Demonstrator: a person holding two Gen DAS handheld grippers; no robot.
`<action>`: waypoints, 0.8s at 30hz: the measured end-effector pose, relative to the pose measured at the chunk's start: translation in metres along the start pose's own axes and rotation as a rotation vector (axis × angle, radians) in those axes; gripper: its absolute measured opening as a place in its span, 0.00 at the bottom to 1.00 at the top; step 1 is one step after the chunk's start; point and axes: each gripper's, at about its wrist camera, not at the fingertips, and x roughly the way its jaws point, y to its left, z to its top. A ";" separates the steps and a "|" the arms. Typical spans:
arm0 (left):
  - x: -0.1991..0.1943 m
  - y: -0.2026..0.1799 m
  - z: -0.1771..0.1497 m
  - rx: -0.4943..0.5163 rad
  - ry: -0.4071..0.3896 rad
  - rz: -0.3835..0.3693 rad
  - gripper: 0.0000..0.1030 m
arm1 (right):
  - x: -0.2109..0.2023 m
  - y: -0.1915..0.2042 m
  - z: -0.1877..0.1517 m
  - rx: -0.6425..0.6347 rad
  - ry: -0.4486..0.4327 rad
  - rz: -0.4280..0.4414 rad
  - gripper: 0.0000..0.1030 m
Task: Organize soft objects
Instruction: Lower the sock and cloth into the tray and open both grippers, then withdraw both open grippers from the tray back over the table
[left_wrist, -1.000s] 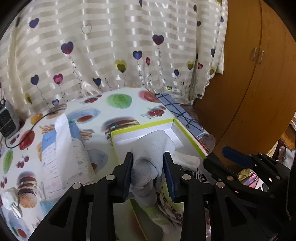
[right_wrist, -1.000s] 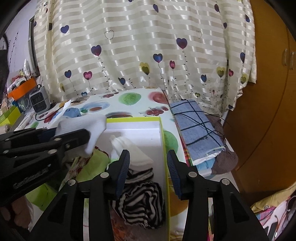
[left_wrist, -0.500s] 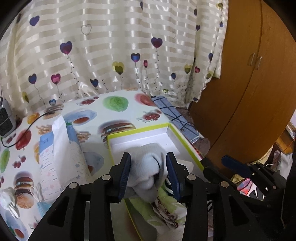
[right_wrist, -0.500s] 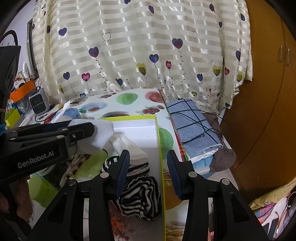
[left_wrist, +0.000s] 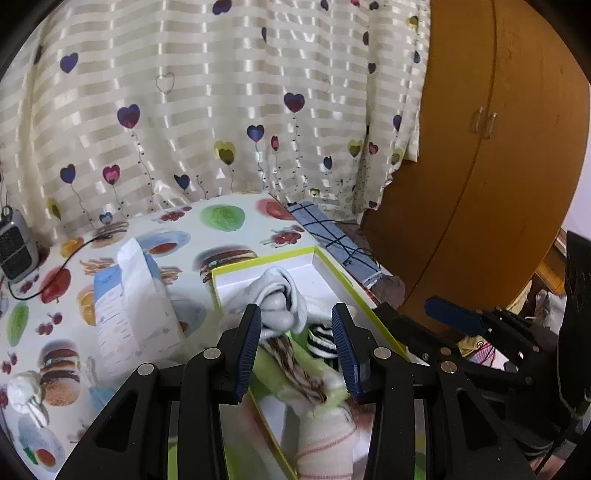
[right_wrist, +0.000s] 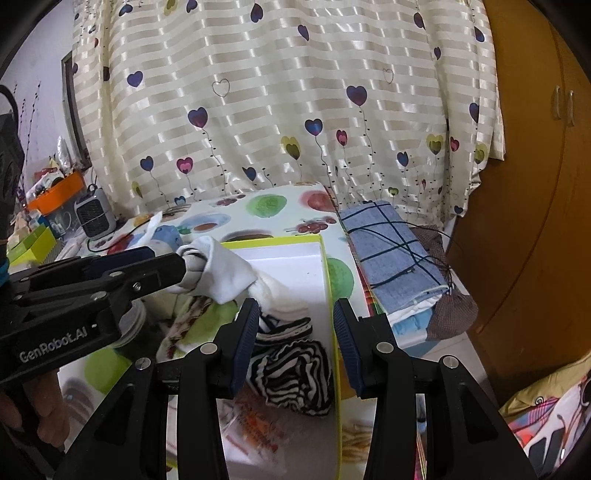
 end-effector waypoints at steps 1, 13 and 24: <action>-0.004 -0.001 -0.002 0.003 -0.001 -0.001 0.37 | -0.003 0.001 -0.001 -0.002 -0.001 -0.002 0.42; -0.039 0.007 -0.027 -0.008 -0.007 -0.002 0.37 | -0.034 0.024 -0.016 -0.039 -0.003 -0.008 0.42; -0.076 0.023 -0.040 -0.031 -0.048 0.000 0.37 | -0.060 0.054 -0.021 -0.094 -0.027 -0.003 0.43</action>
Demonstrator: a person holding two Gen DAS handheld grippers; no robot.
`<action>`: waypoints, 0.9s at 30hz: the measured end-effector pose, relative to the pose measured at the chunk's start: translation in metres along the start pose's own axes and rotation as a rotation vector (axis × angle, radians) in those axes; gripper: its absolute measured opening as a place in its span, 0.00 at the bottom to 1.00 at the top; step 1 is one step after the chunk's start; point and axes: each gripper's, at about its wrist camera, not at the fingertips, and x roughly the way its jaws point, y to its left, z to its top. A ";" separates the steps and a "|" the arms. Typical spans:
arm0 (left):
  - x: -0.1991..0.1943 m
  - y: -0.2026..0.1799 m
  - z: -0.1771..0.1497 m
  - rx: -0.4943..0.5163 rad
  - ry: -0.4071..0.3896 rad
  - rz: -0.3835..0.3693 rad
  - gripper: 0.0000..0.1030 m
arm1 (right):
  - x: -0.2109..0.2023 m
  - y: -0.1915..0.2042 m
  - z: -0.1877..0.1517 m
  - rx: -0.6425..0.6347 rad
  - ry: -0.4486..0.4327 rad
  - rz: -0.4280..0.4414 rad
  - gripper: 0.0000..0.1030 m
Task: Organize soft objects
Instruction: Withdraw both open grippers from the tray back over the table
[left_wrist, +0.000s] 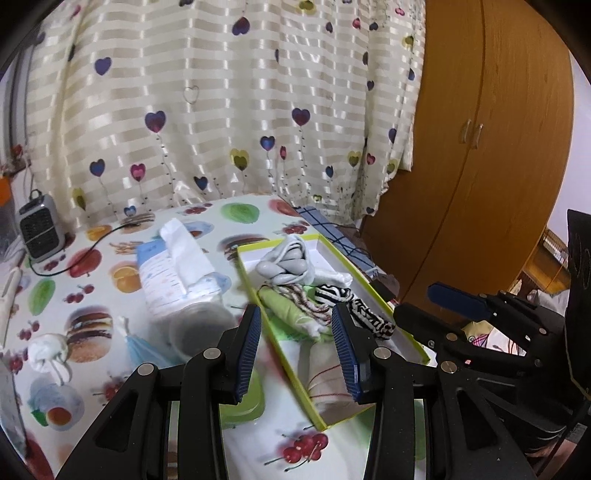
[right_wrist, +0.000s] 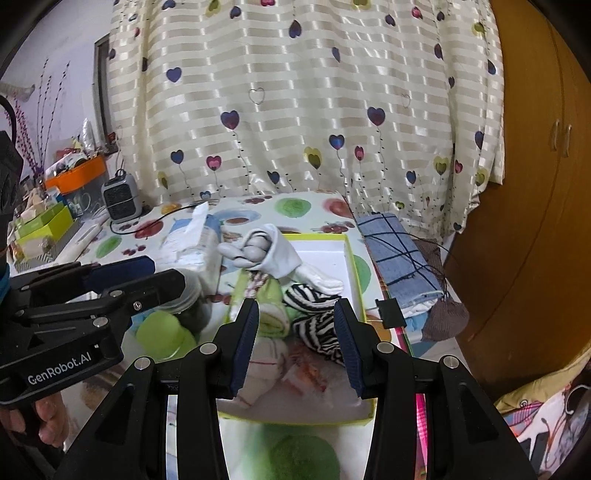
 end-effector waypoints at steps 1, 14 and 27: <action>-0.003 0.003 -0.002 -0.006 -0.003 0.003 0.37 | -0.002 0.003 -0.001 -0.006 0.000 0.003 0.43; -0.023 0.029 -0.020 -0.048 -0.011 0.057 0.37 | -0.008 0.040 -0.005 -0.062 0.000 0.057 0.43; -0.028 0.048 -0.033 -0.094 0.002 0.088 0.37 | -0.005 0.063 -0.009 -0.102 0.015 0.106 0.43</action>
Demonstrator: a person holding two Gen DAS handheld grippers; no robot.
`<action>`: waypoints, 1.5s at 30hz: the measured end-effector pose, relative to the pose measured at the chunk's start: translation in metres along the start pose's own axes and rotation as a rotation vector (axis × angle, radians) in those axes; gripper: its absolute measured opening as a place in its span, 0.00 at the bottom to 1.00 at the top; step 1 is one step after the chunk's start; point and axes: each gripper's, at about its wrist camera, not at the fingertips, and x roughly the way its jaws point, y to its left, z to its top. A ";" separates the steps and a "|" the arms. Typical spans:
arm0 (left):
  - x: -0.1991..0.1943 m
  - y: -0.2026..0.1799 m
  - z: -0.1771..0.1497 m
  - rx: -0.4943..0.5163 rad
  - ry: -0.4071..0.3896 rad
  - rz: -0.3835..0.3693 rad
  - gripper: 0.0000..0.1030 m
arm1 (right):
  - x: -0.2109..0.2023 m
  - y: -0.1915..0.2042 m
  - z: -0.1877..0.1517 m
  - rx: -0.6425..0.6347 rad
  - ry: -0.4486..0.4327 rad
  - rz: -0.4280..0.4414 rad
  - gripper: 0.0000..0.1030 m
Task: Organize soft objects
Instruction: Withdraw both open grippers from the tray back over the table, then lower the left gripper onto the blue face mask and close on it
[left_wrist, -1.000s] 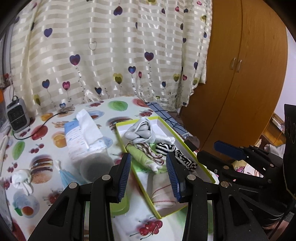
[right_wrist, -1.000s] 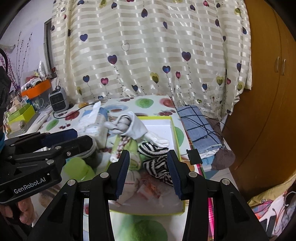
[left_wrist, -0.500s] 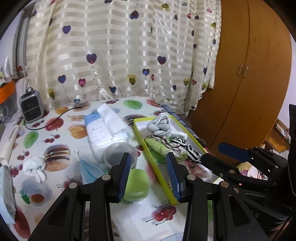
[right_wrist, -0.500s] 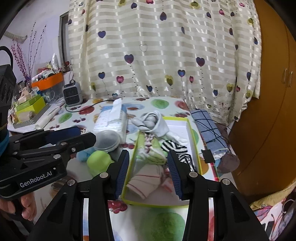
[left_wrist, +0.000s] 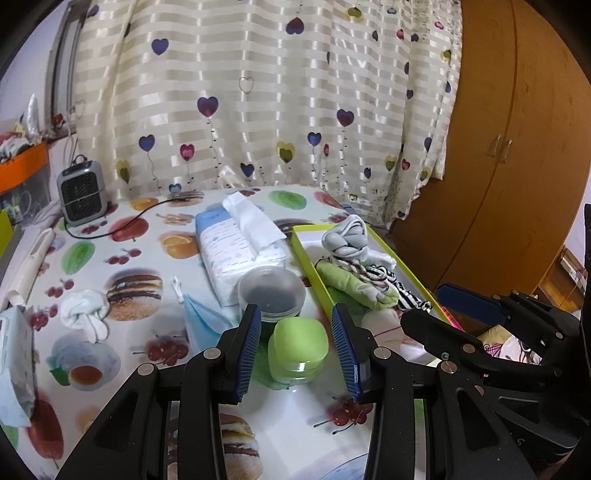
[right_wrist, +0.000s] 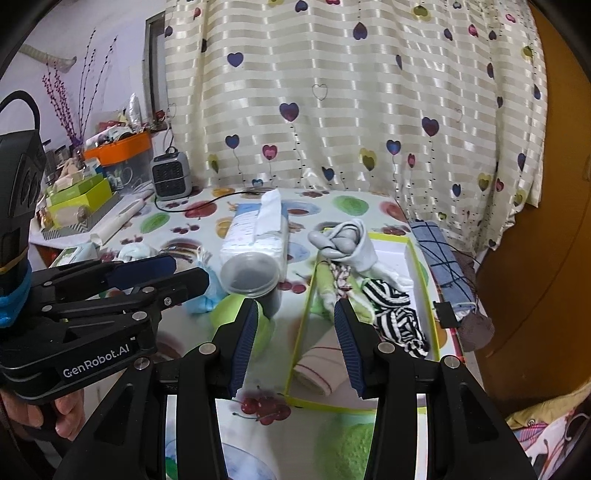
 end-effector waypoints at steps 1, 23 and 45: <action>0.000 0.001 0.000 -0.002 0.000 0.001 0.37 | 0.000 0.003 0.000 -0.004 0.001 0.007 0.43; -0.013 0.064 -0.020 -0.121 0.011 0.078 0.37 | 0.004 0.030 0.003 -0.016 -0.012 0.086 0.56; 0.049 0.095 -0.016 -0.222 0.114 0.042 0.46 | 0.020 0.035 0.004 -0.021 0.025 0.112 0.56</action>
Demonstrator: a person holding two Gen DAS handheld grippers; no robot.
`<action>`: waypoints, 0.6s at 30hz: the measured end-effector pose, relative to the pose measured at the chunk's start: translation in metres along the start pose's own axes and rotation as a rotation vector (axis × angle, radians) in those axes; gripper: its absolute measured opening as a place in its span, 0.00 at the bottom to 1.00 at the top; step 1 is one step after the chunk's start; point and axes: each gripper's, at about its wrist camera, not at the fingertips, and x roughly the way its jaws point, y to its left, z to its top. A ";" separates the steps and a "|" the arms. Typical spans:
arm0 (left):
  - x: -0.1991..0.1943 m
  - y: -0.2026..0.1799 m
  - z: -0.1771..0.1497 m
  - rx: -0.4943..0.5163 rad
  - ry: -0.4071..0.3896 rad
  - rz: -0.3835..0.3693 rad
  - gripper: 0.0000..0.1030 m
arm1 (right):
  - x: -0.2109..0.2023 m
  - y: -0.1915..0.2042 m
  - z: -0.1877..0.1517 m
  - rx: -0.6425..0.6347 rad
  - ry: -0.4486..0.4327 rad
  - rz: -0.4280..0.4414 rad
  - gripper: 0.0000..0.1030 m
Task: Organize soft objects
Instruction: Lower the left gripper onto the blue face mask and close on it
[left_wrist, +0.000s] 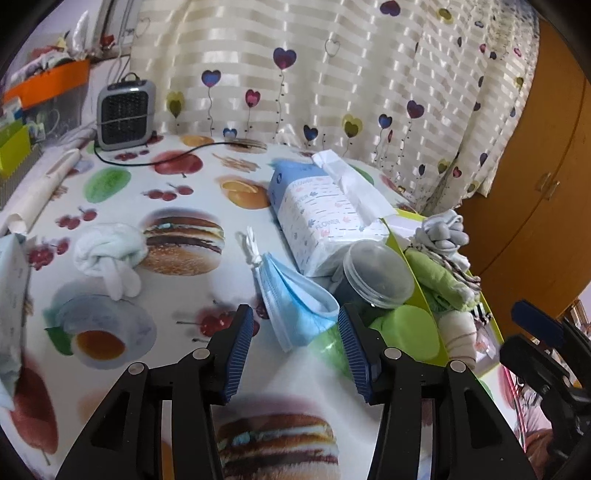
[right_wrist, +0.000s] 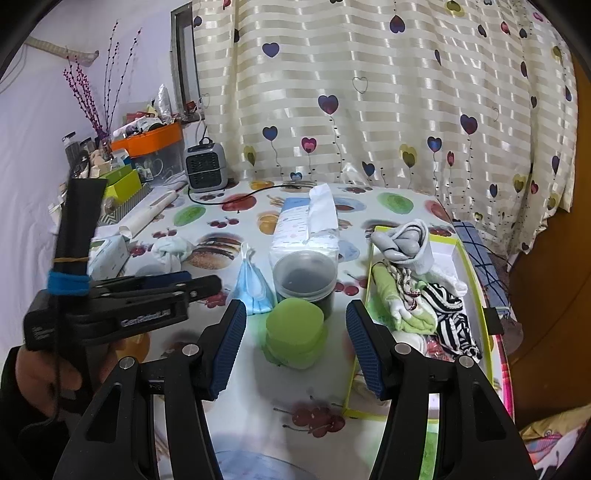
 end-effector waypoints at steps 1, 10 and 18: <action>0.006 0.000 0.002 -0.004 0.009 0.003 0.46 | 0.000 0.000 0.000 0.000 0.000 0.000 0.56; 0.046 -0.002 0.011 -0.009 0.072 0.017 0.46 | 0.014 -0.009 0.005 0.007 0.010 0.009 0.56; 0.071 -0.011 0.007 0.055 0.113 0.088 0.25 | 0.023 -0.012 0.007 0.013 0.021 0.012 0.56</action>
